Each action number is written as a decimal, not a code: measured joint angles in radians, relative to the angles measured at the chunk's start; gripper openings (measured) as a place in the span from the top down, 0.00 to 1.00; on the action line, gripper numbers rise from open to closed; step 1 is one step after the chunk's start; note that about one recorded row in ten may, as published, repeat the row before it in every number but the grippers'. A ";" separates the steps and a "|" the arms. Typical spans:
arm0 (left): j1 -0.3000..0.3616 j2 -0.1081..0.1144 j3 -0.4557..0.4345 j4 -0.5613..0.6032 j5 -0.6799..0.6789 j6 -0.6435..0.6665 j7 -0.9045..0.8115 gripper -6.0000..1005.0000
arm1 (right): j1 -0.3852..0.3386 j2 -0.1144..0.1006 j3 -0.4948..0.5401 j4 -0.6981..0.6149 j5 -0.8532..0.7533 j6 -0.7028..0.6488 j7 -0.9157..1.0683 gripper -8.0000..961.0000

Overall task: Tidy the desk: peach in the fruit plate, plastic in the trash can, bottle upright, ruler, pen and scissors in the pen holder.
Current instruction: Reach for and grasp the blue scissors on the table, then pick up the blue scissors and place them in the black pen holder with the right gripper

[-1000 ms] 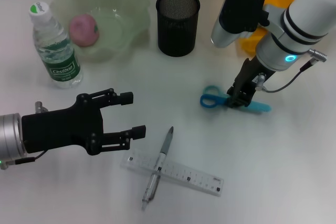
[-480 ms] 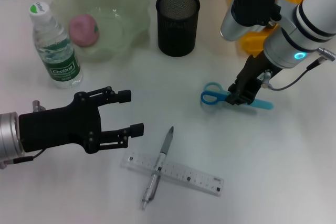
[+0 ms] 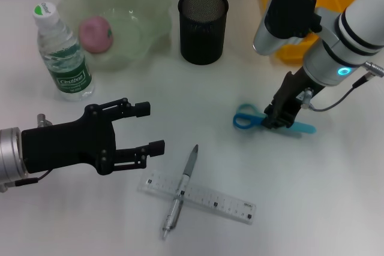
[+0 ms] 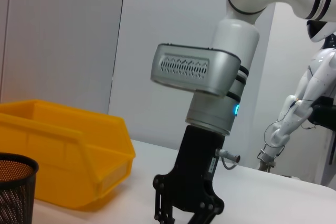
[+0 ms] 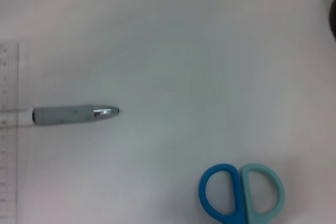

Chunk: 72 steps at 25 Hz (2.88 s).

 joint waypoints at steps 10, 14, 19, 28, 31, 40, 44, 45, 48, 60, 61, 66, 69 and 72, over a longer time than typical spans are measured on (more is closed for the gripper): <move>-0.004 -0.002 0.000 0.002 0.000 0.001 0.000 0.19 | 0.004 0.000 0.001 0.018 -0.005 -0.002 0.000 0.79; -0.008 -0.003 0.000 0.002 -0.001 0.001 0.000 0.19 | 0.009 0.000 0.001 0.027 -0.006 -0.001 0.000 0.79; -0.009 -0.003 -0.004 0.002 -0.001 0.002 0.000 0.19 | 0.008 0.000 0.008 0.003 -0.004 -0.008 0.002 0.73; -0.010 -0.002 -0.009 0.002 -0.002 0.002 0.000 0.19 | 0.013 0.002 -0.012 0.018 -0.019 0.008 0.016 0.57; -0.010 -0.002 -0.010 0.002 -0.002 0.002 0.000 0.19 | 0.018 0.003 -0.014 0.031 -0.019 0.015 0.016 0.52; -0.010 -0.001 -0.012 0.002 -0.001 0.001 0.000 0.19 | 0.034 0.005 -0.020 0.066 -0.017 0.026 0.009 0.55; -0.011 -0.002 -0.012 0.002 -0.002 0.001 0.000 0.19 | 0.036 0.005 -0.028 0.074 -0.016 0.028 0.008 0.61; -0.011 -0.002 -0.012 0.002 -0.003 0.001 0.000 0.19 | 0.037 0.005 -0.028 0.077 -0.016 0.028 0.008 0.62; -0.011 -0.002 -0.012 0.002 -0.007 0.001 0.000 0.19 | 0.039 0.005 -0.033 0.078 -0.019 0.028 0.009 0.66; -0.012 0.001 -0.012 0.002 -0.011 0.001 0.000 0.19 | 0.018 0.003 -0.007 -0.001 0.008 0.014 0.016 0.75; -0.012 0.001 -0.012 0.002 -0.011 0.001 0.000 0.19 | 0.018 0.003 -0.007 -0.001 0.008 0.014 0.016 0.75; -0.010 0.003 -0.025 0.002 -0.012 0.004 0.000 0.19 | -0.060 -0.001 0.136 -0.152 0.142 -0.034 -0.051 0.76; -0.008 0.003 -0.032 0.002 -0.012 0.006 0.000 0.19 | -0.124 -0.002 0.204 -0.195 0.271 -0.038 -0.147 0.75; -0.007 0.003 -0.036 0.002 -0.012 0.007 0.000 0.19 | -0.171 -0.002 0.254 -0.183 0.407 -0.036 -0.258 0.75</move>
